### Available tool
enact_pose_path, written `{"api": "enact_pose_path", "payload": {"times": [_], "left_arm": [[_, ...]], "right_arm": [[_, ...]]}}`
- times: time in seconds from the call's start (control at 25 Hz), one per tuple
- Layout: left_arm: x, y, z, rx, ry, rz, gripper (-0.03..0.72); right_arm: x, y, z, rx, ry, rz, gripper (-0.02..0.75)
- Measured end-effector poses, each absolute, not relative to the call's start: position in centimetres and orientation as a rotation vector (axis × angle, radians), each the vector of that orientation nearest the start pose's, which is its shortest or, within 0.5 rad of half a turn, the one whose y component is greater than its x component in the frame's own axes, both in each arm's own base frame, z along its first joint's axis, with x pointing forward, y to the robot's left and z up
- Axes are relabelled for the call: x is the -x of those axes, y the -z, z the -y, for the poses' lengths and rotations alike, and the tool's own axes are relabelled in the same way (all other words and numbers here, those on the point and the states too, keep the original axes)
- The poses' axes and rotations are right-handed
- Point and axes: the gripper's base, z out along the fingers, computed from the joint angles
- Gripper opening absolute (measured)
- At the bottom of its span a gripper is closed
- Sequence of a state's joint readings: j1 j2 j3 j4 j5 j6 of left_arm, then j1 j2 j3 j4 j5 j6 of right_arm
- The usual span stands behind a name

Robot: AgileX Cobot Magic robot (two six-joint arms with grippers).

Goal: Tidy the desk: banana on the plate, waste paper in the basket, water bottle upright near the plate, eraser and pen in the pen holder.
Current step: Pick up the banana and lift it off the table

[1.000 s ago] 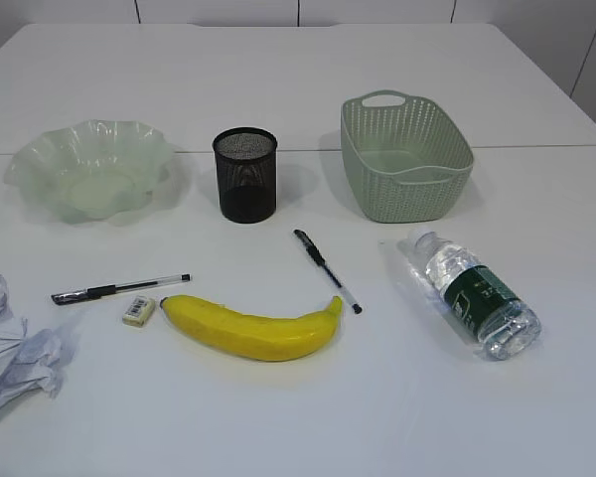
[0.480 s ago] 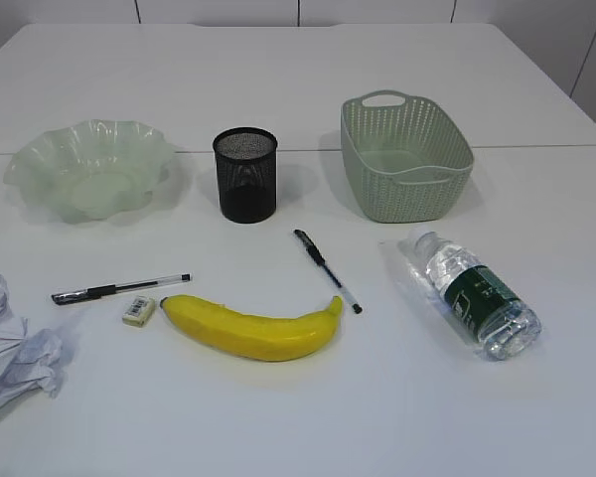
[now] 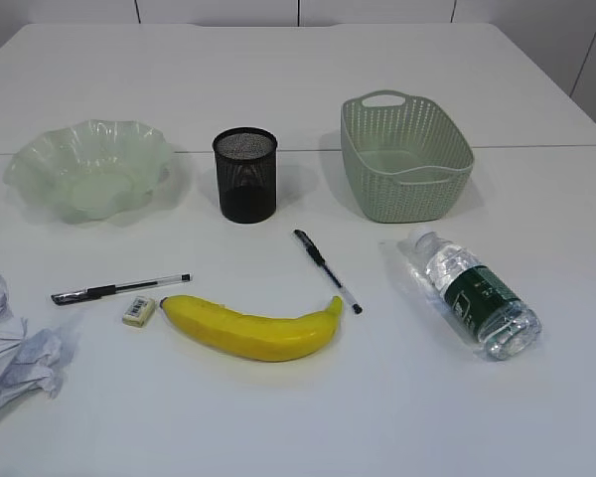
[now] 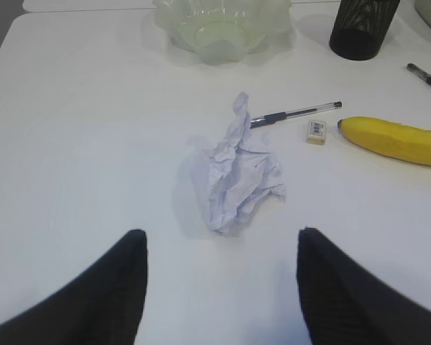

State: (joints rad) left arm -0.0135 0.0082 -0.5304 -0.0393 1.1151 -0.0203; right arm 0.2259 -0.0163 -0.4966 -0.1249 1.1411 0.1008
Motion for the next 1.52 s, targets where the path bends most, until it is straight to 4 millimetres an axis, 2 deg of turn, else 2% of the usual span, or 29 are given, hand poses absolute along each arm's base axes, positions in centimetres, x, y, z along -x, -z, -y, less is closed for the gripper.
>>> {"api": "enact_pose_path", "payload": {"times": [0.32,0.68,0.92,1.04,1.36,1.52], "left_arm": [[1.0,-28.1,0.3,0.003,0.068,-2.077,0.455],[1.0,-28.1,0.4,0.003,0.077,-2.077,0.454],[1.0,-28.1,0.5,0.001,0.096,-2.076,0.454],[1.0,-28.1,0.5,0.001,0.096,-2.076,0.454],[1.0,-28.2,0.5,0.001,0.096,-2.075,0.454],[0.9,-28.2,0.5,0.001,0.096,-2.079,0.454]], "right_arm": [[0.8,-27.1,1.8,0.112,0.029,-2.094,0.571],[0.8,-27.3,1.7,0.112,0.023,-2.084,0.571],[0.1,-29.9,1.5,0.122,0.008,-1.817,0.571],[-1.5,-30.5,1.2,0.142,0.03,-1.831,0.571],[-8.1,-31.1,-1.0,0.191,-0.031,-2.028,0.571],[-11.2,-31.8,-2.3,0.31,-0.048,-2.094,0.571]]}}
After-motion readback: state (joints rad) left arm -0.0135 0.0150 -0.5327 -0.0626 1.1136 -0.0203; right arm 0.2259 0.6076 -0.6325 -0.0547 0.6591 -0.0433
